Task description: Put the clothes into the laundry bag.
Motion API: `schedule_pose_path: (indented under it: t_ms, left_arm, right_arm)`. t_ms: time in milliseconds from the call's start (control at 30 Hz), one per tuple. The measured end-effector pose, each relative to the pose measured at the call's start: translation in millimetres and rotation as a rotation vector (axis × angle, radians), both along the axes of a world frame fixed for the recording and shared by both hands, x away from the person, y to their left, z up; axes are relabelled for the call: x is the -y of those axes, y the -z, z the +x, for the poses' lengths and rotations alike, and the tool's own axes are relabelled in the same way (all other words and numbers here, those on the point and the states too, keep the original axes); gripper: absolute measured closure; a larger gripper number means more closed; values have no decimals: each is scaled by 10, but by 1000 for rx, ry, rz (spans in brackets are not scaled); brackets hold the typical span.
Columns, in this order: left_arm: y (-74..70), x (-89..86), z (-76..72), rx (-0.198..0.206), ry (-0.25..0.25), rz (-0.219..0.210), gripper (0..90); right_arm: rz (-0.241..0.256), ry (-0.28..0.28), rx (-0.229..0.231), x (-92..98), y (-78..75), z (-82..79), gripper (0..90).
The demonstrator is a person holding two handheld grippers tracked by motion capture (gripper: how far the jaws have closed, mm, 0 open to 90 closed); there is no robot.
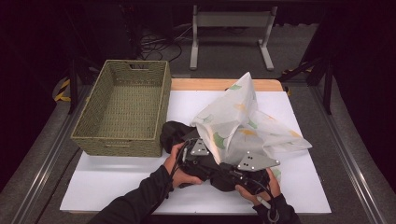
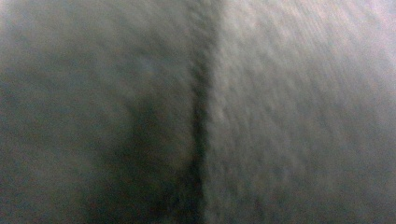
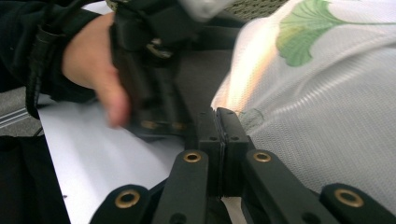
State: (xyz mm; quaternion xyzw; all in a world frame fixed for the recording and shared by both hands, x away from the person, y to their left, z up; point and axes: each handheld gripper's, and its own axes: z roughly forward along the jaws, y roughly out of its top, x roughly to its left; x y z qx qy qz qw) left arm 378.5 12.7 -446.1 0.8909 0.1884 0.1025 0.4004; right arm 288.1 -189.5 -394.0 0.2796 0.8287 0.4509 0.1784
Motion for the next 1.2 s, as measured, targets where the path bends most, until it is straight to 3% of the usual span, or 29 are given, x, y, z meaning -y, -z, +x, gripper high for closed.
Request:
schedule_pose_path:
  t_ms: [100, 133, 200, 233, 300, 367, 500, 533, 633, 733, 833, 900, 1000, 1033, 1133, 1200]
  left_arm:
    - [-8, 30, 17, 7, -19, -27, 412]
    - [-17, 16, 19, 18, -28, -45, 540]
    - [-25, -27, 22, 3, -38, -116, 662]
    - [-31, -45, 20, 8, -38, -127, 681]
    - [-96, -129, -30, -6, -53, -197, 700]
    - [-179, -201, -85, 4, -49, -227, 709]
    - [-457, -411, -242, 40, -65, -322, 717]
    - [-457, -411, -242, 40, -65, -322, 719]
    - [-664, -567, -391, 55, -78, -396, 720]
    - [-786, -619, -493, 66, -72, -425, 719]
    - [-692, -524, -476, 64, -60, -405, 717]
    - [-513, -395, -392, 34, -56, -396, 715]
    - [-248, -198, -254, 30, -61, -354, 707]
    - [-248, -198, -254, 30, -61, -354, 704]
    - [-65, -17, -77, 16, -121, -364, 695]
    - [-17, 67, 10, 30, -167, -365, 692]
  right_arm:
    - [-5, -9, -6, -45, 25, 21, 897]
    - [-6, -11, -9, -61, 31, 29, 897]
    - [-3, -16, -10, -102, 34, 47, 897]
    - [-4, -18, -6, -126, 25, 52, 897]
    - [7, -32, 2, -191, -29, 64, 897]
    - [25, -52, 20, -275, -125, 66, 897]
    - [45, -101, 59, -456, -349, 39, 897]
    - [45, -101, 59, -456, -349, 39, 897]
    - [63, -150, 88, -567, -569, -16, 897]
    - [73, -185, 129, -635, -762, -100, 897]
    - [71, -187, 140, -611, -792, -143, 897]
    - [73, -173, 120, -549, -729, -139, 897]
    - [83, -149, 78, -417, -583, -132, 897]
    - [83, -149, 78, -417, -583, -132, 897]
    - [85, -138, 44, -295, -437, -197, 898]
    - [51, -138, 31, -287, -345, -255, 897]
